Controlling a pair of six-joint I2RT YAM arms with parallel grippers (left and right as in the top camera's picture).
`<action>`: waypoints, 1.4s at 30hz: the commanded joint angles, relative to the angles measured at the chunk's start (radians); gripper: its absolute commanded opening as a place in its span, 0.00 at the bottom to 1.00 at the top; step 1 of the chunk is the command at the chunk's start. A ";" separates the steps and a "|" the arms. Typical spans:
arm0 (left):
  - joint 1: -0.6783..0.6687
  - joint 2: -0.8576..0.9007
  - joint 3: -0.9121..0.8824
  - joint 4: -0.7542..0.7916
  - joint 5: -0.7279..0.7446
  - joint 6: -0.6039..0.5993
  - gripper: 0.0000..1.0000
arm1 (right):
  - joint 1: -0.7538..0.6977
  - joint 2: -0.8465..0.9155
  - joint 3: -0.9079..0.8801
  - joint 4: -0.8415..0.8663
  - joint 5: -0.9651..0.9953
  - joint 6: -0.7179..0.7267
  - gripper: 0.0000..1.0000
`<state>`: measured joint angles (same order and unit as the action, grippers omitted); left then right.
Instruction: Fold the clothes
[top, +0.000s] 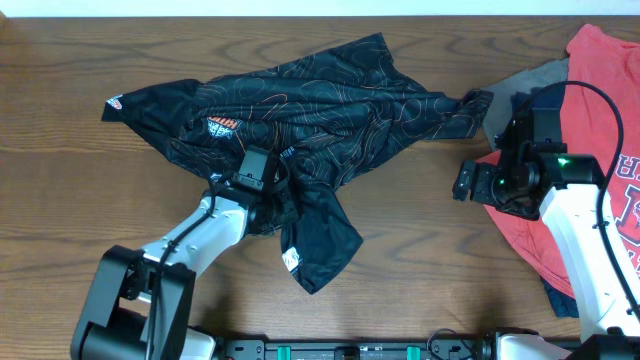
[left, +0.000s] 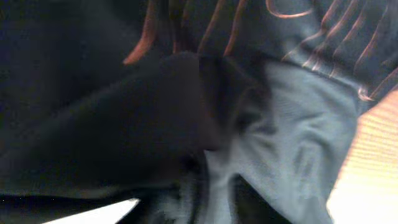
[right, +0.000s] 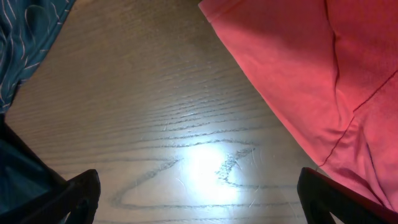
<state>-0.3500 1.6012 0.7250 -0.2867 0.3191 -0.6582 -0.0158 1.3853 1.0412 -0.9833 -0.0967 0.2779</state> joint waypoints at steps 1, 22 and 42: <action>-0.007 0.045 -0.042 -0.019 -0.029 0.011 0.11 | -0.010 -0.011 0.009 0.000 0.007 -0.010 0.99; 0.465 -0.578 -0.006 -0.766 0.005 0.270 0.06 | 0.016 -0.009 -0.009 0.068 -0.145 0.016 0.99; 0.602 -0.586 -0.006 -0.746 0.005 0.216 0.06 | 0.118 0.291 -0.012 0.417 -0.168 0.294 0.74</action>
<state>0.2470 0.9997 0.7147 -1.0359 0.3302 -0.4271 0.0952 1.6321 1.0046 -0.5858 -0.2642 0.5316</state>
